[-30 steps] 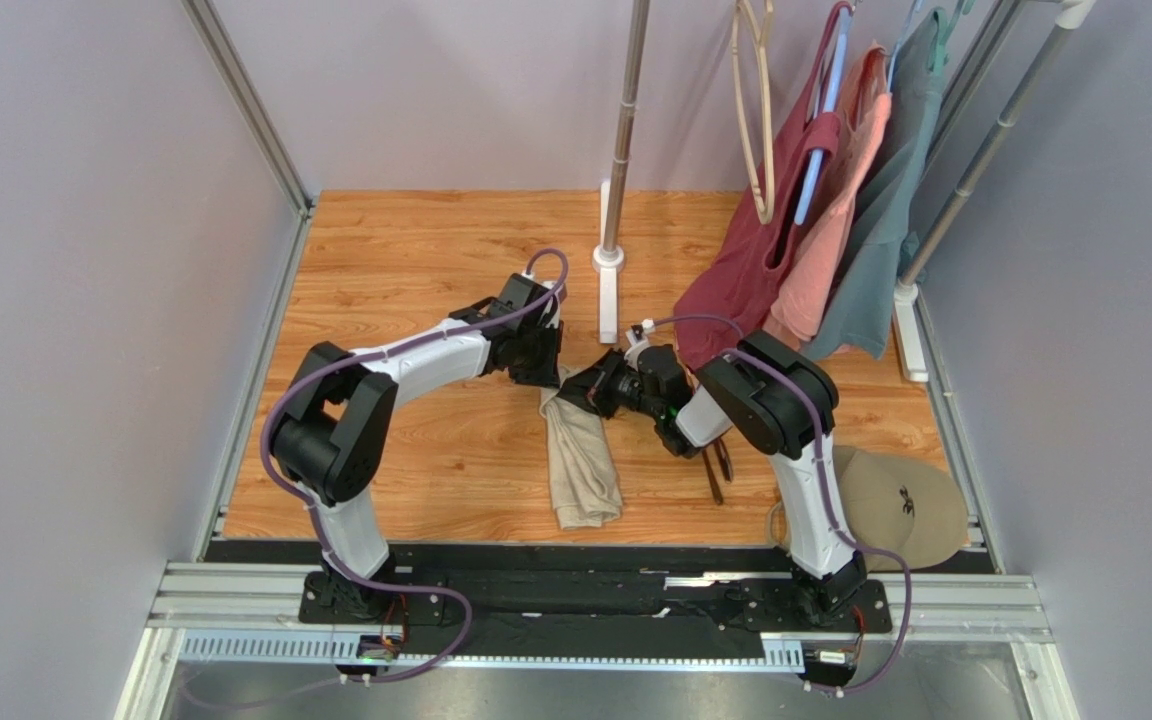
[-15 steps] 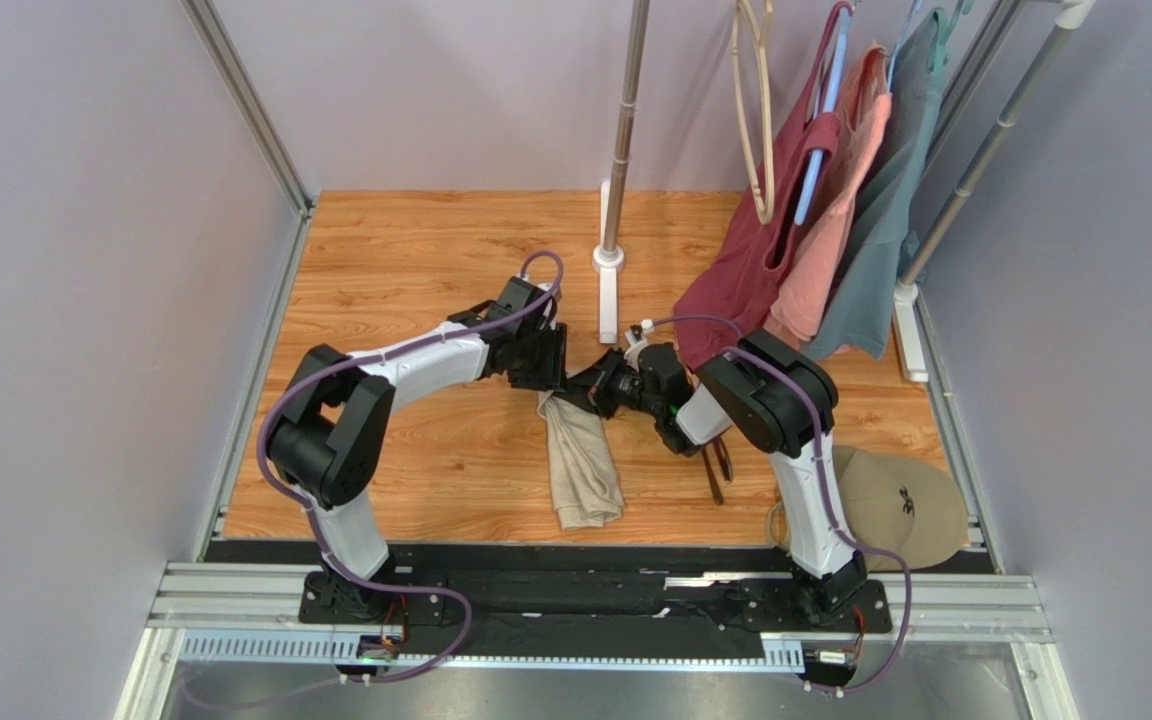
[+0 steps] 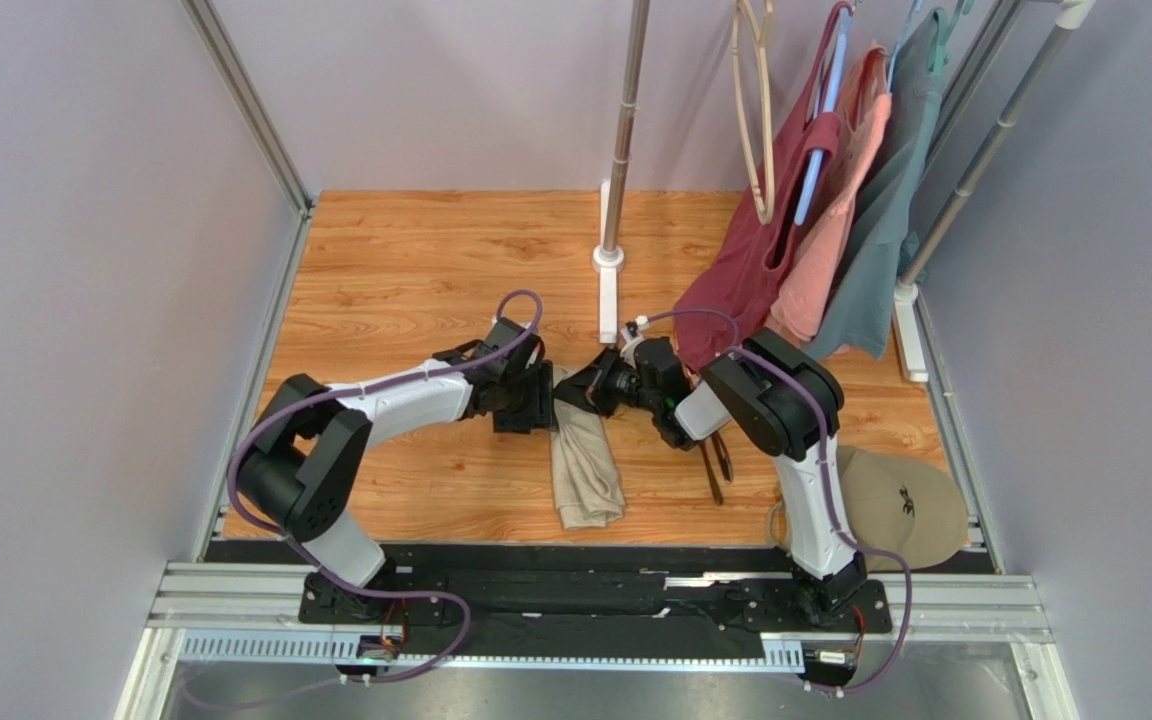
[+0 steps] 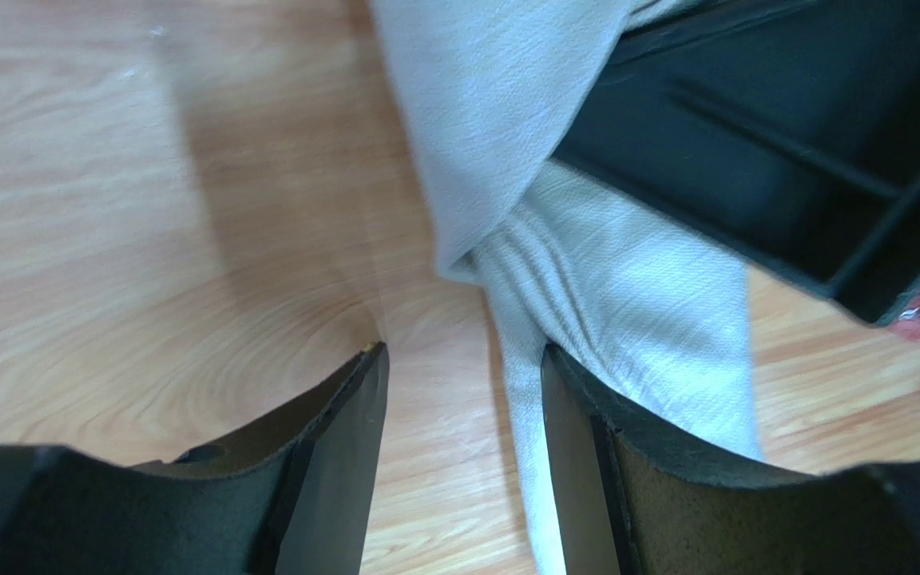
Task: Fold the napkin into a case and place the utensils inside
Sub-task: Stuff the top corner of the smaller-rectangle-folded napkin into the folded napkin.
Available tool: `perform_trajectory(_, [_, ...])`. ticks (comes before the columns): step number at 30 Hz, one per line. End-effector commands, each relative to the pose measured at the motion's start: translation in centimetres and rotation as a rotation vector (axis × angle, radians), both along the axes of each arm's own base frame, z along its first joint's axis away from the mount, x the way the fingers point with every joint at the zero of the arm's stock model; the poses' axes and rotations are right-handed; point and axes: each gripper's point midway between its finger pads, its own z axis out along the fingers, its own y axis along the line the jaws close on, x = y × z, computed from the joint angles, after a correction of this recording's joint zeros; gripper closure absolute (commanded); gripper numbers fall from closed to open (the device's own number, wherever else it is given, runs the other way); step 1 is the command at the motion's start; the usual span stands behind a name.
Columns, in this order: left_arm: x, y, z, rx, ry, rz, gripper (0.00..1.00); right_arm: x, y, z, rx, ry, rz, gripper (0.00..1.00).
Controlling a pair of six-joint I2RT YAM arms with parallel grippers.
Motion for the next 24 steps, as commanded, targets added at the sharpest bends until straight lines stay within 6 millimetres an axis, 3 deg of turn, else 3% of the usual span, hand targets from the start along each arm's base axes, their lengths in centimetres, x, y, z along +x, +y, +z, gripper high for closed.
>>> perform_trajectory(1, [0.9,-2.7,0.9,-0.131,-0.043,0.018,0.4,-0.7,-0.3,-1.7,-0.105,0.022,0.025,1.0])
perform_trajectory(8, [-0.5,-0.2,2.6,-0.127,-0.092,0.142,0.41,-0.7,-0.2,-1.8,-0.126,0.005,0.041,1.0])
perform_trajectory(9, [-0.7,-0.1,2.7,-0.139,-0.088,0.173,0.31,-0.7,-0.1,-1.7,-0.123,0.003,0.045,1.0])
perform_trajectory(12, [-0.5,-1.2,3.5,-0.206,-0.088,0.179,0.22,-0.8,0.0,-1.8,-0.128,-0.001,0.051,1.0])
perform_trajectory(17, [0.6,-3.5,2.4,-0.229,-0.033,0.143,0.26,-1.1,0.2,-1.6,-0.131,-0.006,0.063,1.0])
perform_trajectory(18, [0.8,-3.5,1.6,-0.213,-0.019,0.149,0.27,-1.1,0.2,-1.4,-0.131,-0.008,0.067,1.0])
perform_trajectory(24, [1.3,-3.3,0.6,-0.191,-0.032,0.162,0.38,-1.5,0.1,-1.3,-0.174,-0.014,0.108,0.96])
